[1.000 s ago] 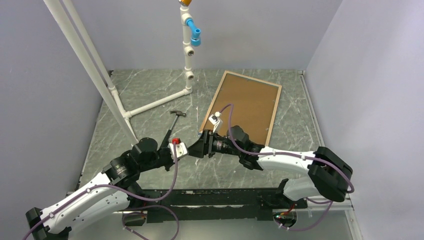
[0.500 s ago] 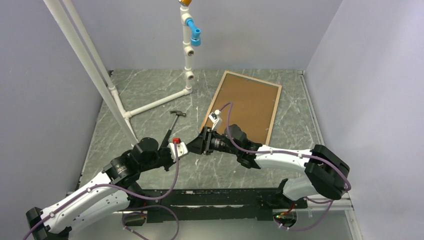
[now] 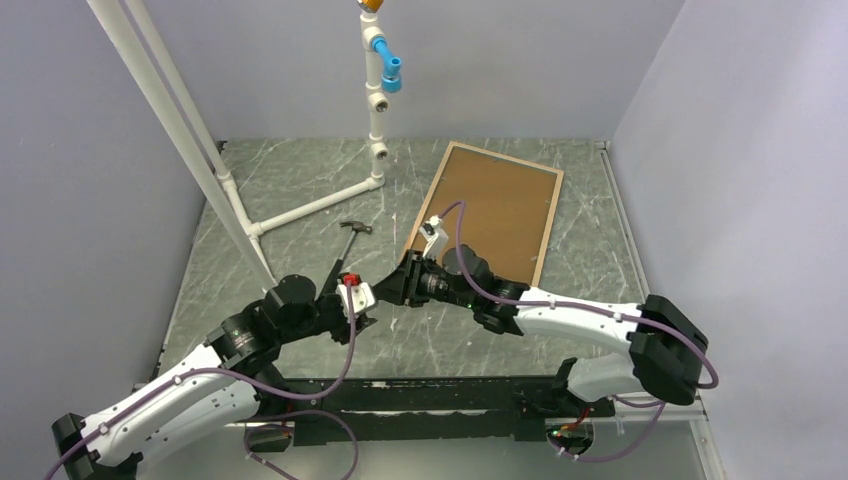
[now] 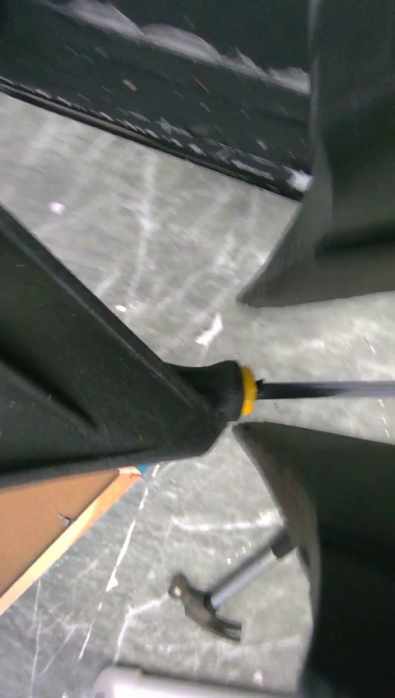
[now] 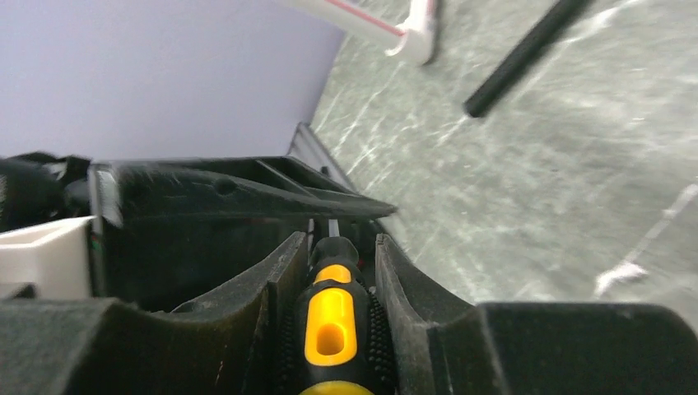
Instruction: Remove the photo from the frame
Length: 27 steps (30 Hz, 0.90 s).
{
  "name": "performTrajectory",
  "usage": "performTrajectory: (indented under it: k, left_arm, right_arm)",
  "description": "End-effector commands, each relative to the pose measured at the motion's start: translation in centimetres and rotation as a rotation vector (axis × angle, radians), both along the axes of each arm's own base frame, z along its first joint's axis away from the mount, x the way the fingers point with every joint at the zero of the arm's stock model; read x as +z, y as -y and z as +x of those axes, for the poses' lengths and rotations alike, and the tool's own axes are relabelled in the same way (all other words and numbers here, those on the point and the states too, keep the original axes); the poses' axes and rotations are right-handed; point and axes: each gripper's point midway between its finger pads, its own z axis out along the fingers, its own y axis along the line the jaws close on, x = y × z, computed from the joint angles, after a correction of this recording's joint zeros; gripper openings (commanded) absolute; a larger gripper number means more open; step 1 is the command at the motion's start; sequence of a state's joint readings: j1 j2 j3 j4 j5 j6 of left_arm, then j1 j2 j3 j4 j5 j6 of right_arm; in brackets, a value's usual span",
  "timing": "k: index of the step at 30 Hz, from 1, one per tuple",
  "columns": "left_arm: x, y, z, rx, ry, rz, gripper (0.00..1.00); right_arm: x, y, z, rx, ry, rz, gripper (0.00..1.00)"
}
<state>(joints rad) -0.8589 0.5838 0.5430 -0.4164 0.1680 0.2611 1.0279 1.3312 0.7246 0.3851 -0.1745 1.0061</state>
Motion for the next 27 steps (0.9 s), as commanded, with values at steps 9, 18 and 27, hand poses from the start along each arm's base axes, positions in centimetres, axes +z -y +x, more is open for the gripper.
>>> performTrajectory:
  k: [9, 18, 27]
  left_arm:
    - [6.2, -1.4, 2.9, 0.312, 0.016, -0.276, 0.99]
    - [0.5, 1.6, 3.2, 0.652, -0.557, -0.447, 0.89]
    - [-3.4, 4.6, 5.5, 0.8, -0.735, -0.449, 0.85]
  right_arm:
    - [-0.5, 13.9, 8.6, -0.563, 0.026, -0.296, 0.0]
    - [-2.3, 20.2, 17.7, -0.636, 0.006, -0.442, 0.0]
    - [-4.3, 20.2, 23.6, -0.639, 0.056, -0.517, 0.0]
